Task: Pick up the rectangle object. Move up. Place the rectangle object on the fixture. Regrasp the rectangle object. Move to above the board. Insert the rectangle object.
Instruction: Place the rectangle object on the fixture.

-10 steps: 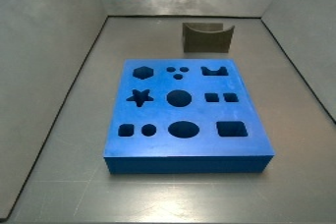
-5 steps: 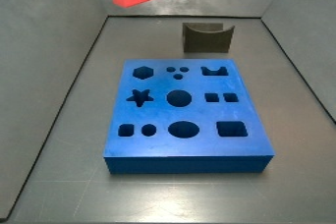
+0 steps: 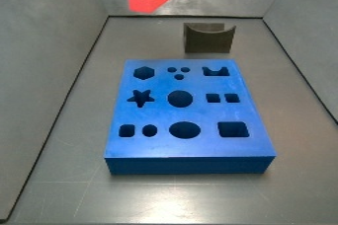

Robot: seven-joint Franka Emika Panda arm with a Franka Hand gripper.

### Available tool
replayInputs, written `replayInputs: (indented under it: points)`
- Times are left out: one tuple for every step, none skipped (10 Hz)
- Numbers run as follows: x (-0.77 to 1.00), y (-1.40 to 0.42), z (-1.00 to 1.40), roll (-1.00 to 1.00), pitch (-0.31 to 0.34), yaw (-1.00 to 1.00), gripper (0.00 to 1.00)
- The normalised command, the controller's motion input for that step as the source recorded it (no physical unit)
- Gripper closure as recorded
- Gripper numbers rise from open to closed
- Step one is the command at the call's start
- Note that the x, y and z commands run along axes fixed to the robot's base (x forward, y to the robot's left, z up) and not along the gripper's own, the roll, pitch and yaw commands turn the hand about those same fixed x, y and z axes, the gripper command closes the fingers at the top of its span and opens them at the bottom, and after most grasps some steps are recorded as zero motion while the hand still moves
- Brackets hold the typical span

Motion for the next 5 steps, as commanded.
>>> replayInputs:
  points:
    - [1.00,0.98,0.05,-1.00,0.191,0.95,1.00]
    - [1.00,0.97,0.04,-1.00,0.194,0.81,1.00]
    - [1.00,0.89,0.01,-1.00,0.233,0.67,1.00]
    - [1.00,0.83,0.01,-1.00,0.258,0.61,1.00]
    - [1.00,0.70,0.01,-1.00,0.307,0.51,1.00]
